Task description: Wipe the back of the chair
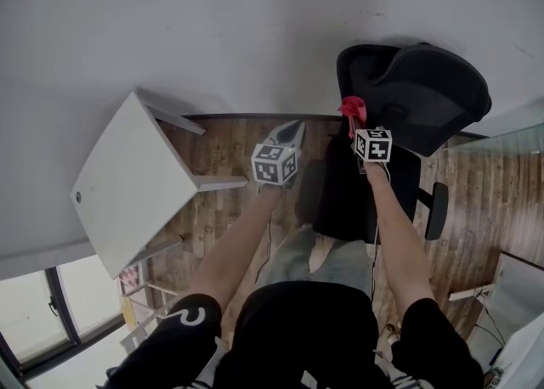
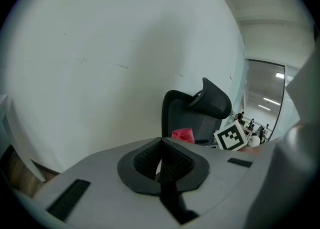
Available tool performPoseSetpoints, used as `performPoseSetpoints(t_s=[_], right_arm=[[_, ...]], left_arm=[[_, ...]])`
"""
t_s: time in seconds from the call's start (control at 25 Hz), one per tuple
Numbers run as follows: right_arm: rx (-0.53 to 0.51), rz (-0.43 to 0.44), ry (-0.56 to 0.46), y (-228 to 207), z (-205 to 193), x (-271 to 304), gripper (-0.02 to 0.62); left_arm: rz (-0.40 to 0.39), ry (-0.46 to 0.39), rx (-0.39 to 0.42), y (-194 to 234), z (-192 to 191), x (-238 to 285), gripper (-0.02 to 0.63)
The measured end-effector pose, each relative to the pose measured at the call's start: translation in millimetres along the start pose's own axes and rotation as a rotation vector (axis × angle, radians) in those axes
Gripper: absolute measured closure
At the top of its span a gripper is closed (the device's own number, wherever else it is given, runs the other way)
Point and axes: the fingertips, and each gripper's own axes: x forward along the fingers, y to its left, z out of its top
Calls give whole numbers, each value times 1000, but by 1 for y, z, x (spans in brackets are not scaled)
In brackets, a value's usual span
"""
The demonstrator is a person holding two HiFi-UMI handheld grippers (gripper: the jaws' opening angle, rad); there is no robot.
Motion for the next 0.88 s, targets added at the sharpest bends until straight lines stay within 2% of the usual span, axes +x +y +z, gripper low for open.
performPoseSetpoints(t_s=[0.36, 0.88], right_arm=[[-6, 22, 13, 19, -8, 30, 528], [4, 9, 24, -3, -13, 40, 528]], left_arm=[[9, 10, -2, 26, -8, -3, 583], [1, 39, 15, 23, -16, 10, 583]])
